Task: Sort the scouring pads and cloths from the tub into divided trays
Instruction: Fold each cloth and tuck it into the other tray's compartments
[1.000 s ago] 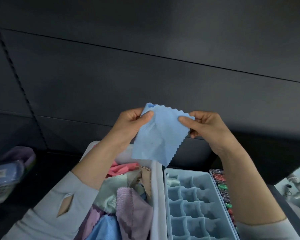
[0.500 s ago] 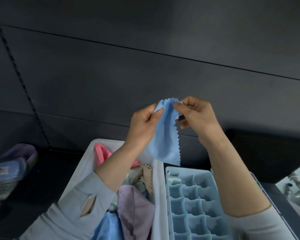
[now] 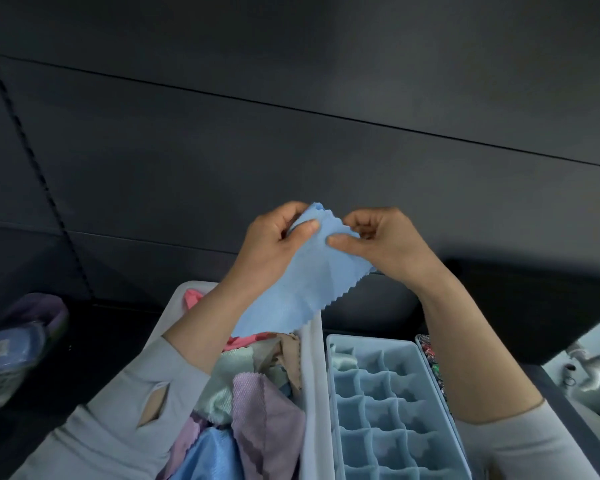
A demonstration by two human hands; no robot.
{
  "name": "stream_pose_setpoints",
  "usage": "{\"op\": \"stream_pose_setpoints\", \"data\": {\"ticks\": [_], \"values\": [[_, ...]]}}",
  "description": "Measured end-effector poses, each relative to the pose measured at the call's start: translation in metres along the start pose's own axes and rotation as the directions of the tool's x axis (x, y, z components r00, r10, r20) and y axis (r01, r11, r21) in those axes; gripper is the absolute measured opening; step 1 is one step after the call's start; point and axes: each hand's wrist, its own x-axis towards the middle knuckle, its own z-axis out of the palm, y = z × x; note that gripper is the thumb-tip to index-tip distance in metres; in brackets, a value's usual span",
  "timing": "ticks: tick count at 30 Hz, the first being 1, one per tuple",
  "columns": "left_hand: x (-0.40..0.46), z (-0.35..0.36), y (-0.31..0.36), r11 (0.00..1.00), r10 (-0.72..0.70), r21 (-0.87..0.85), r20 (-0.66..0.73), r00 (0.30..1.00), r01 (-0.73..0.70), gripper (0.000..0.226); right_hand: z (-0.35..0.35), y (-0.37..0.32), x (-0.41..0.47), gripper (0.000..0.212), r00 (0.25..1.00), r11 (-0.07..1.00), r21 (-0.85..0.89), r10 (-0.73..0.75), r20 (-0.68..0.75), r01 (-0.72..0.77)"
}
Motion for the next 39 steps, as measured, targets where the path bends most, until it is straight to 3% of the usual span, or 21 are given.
{"op": "stream_pose_setpoints", "data": {"ticks": [4,6,9,13,16,18,25,30,32,36,37,39], "values": [[-0.004,0.001,-0.011,0.997,-0.047,-0.058,0.066,0.997,0.051,0.018,-0.003,-0.005,0.004,0.015,0.999,0.999,0.025,-0.021,-0.04,0.022],[-0.006,0.004,-0.013,0.999,-0.028,-0.035,0.028,0.999,0.029,0.007,-0.005,-0.004,0.004,0.012,1.0,1.0,-0.017,-0.009,-0.017,0.009],[-0.006,0.003,-0.012,0.999,-0.046,-0.027,-0.078,0.996,0.044,0.022,-0.006,0.006,-0.001,0.018,0.997,0.997,-0.037,0.075,0.003,-0.075],[-0.005,-0.003,-0.013,0.992,-0.125,-0.052,-0.116,0.985,0.119,0.04,-0.01,0.014,-0.01,0.019,0.968,0.964,0.194,0.208,-0.138,-0.18],[-0.007,0.007,-0.01,0.99,-0.144,-0.015,-0.094,0.985,0.143,0.049,0.003,0.019,-0.006,0.035,0.913,0.98,-0.057,0.156,-0.378,-0.191],[-0.008,0.02,-0.01,0.986,-0.164,0.002,-0.076,0.984,0.164,0.049,0.014,0.016,-0.002,0.038,0.886,0.953,-0.231,0.069,-0.458,-0.194],[-0.012,0.039,-0.001,0.986,-0.158,-0.066,-0.024,0.987,0.156,0.05,0.032,0.003,-0.003,0.023,0.962,0.999,-0.044,0.01,-0.274,-0.023],[-0.012,0.033,0.0,0.982,-0.135,-0.115,0.106,0.985,0.147,0.019,0.025,0.003,-0.002,0.023,0.974,0.999,-0.043,-0.011,-0.227,0.001],[-0.011,0.028,-0.006,0.98,-0.149,-0.116,0.098,0.984,0.16,0.02,0.022,0.006,-0.003,0.024,0.986,1.0,0.016,0.005,-0.169,-0.002],[-0.009,0.019,-0.005,0.93,-0.274,-0.23,0.081,0.958,0.285,0.023,0.019,0.026,-0.007,0.009,0.948,0.973,0.228,0.035,-0.317,0.04],[-0.009,0.018,-0.001,0.906,-0.288,-0.293,0.1,0.952,0.305,0.024,0.021,0.033,-0.009,0.018,0.964,0.958,0.285,0.097,-0.247,-0.023],[-0.006,0.014,0.005,0.847,-0.307,-0.415,0.128,0.943,0.332,0.024,0.03,0.044,-0.016,0.029,0.982,0.913,0.361,0.187,0.036,-0.187]]}}
